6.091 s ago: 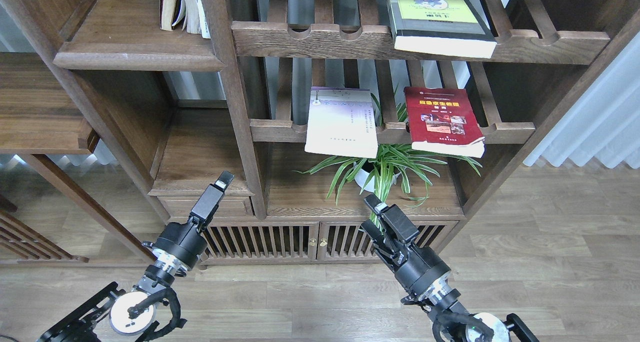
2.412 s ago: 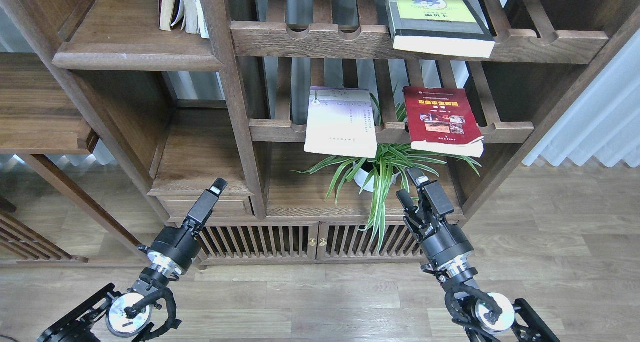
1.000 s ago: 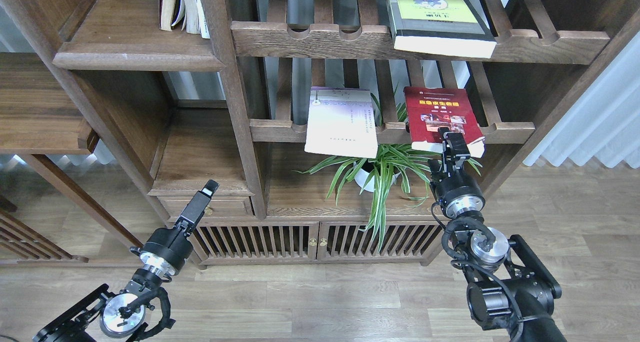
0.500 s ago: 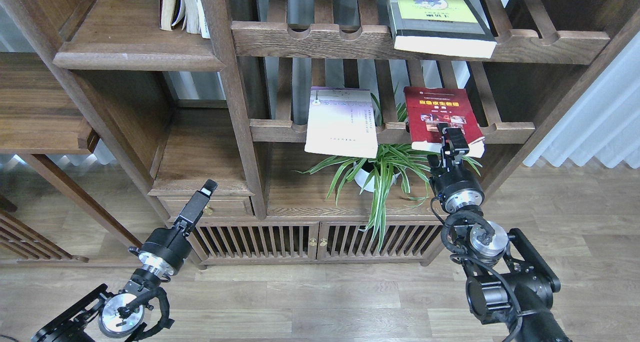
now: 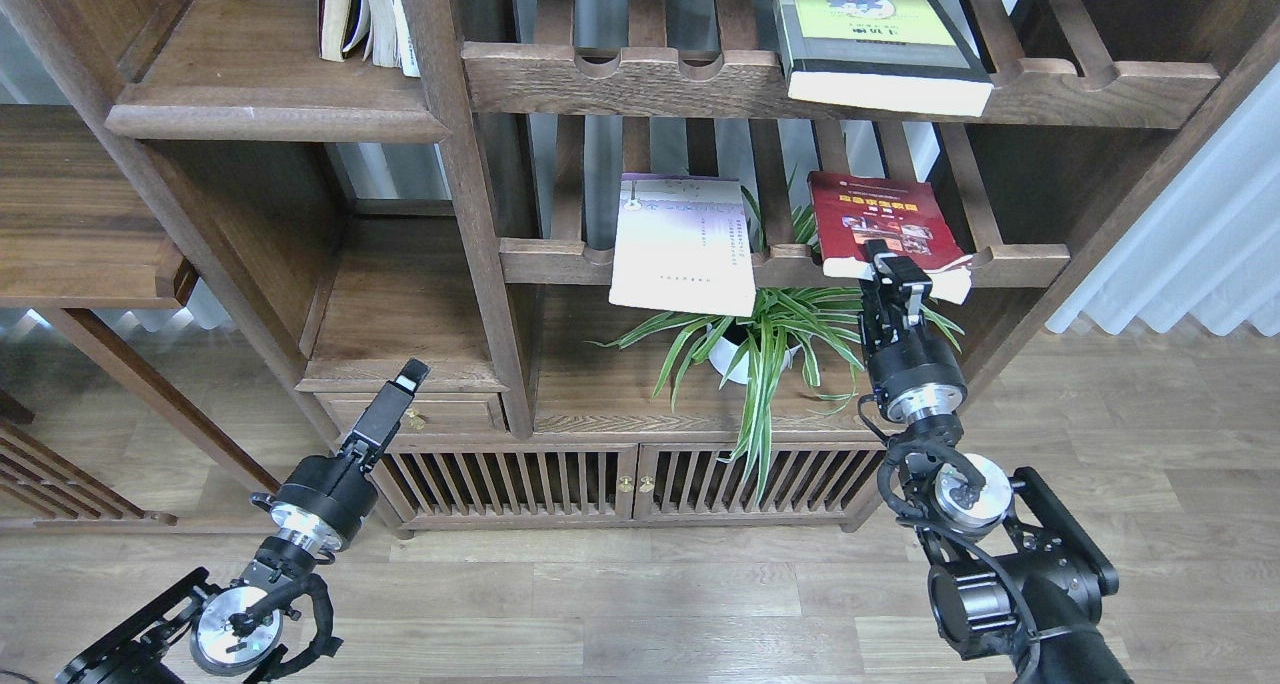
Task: Organize books on shelf
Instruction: 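Reach the right gripper up and grasp the red book's lower edge, then pull the red book off the shelf and lower it with the right gripper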
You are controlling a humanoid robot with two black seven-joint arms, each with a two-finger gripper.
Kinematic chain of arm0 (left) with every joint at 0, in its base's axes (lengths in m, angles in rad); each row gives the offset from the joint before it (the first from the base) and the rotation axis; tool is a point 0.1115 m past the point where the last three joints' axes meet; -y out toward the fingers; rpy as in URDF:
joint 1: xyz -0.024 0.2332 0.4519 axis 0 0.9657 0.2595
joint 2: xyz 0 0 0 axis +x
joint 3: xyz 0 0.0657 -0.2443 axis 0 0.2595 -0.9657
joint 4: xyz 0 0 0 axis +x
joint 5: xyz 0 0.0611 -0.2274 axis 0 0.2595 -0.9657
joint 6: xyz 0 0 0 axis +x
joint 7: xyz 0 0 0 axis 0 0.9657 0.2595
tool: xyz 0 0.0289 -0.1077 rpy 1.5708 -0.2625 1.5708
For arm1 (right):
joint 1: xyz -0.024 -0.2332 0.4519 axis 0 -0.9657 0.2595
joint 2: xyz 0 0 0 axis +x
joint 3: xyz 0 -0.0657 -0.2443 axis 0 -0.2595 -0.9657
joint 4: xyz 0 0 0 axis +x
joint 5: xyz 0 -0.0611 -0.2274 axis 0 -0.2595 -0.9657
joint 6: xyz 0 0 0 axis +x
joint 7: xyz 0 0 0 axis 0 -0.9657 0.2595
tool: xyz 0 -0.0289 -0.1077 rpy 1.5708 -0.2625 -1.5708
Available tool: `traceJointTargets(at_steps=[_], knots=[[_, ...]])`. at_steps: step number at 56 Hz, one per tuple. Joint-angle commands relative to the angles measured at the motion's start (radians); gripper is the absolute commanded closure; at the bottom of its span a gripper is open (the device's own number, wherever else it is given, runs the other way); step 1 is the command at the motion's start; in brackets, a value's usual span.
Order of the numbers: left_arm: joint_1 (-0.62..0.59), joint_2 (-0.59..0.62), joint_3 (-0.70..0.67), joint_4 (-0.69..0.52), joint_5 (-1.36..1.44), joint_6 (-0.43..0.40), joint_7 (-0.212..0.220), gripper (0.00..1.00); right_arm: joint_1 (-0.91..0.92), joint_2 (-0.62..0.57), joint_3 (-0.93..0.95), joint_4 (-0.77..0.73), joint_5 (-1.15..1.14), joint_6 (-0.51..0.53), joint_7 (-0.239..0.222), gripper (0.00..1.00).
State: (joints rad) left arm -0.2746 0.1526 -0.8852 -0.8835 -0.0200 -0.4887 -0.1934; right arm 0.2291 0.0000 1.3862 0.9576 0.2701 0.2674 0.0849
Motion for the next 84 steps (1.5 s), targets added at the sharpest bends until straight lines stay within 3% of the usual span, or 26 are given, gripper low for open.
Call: traceJointTargets(at_steps=[1,16,24,37,69,84], knots=[[0.000,0.005,0.000,0.000,0.000,0.000,-0.001,0.00,-0.011,0.000,-0.007,0.000,-0.002,0.042,0.012,0.96],[0.002,0.005,0.000,0.000,0.002,0.000,-0.001,0.00,-0.014,0.000,0.002,0.020,0.008,0.078,0.010,0.98],[0.002,0.005,0.000,0.000,0.000,0.000,0.000,0.00,-0.072,0.000,0.004,0.091,0.044,0.221,0.012,0.99],[0.008,0.005,0.000,0.002,0.000,0.000,-0.001,0.00,-0.249,0.000,0.007,0.262,0.182,0.221,0.015,1.00],[0.031,-0.010,0.023,0.014,-0.003,0.000,-0.003,0.00,-0.704,-0.114,0.071,0.314,0.371,0.221,0.012,1.00],[0.071,-0.024,0.095,0.015,-0.002,0.000,0.006,0.00,-0.714,-0.120,-0.077,0.303,0.357,0.221,-0.001,0.99]])
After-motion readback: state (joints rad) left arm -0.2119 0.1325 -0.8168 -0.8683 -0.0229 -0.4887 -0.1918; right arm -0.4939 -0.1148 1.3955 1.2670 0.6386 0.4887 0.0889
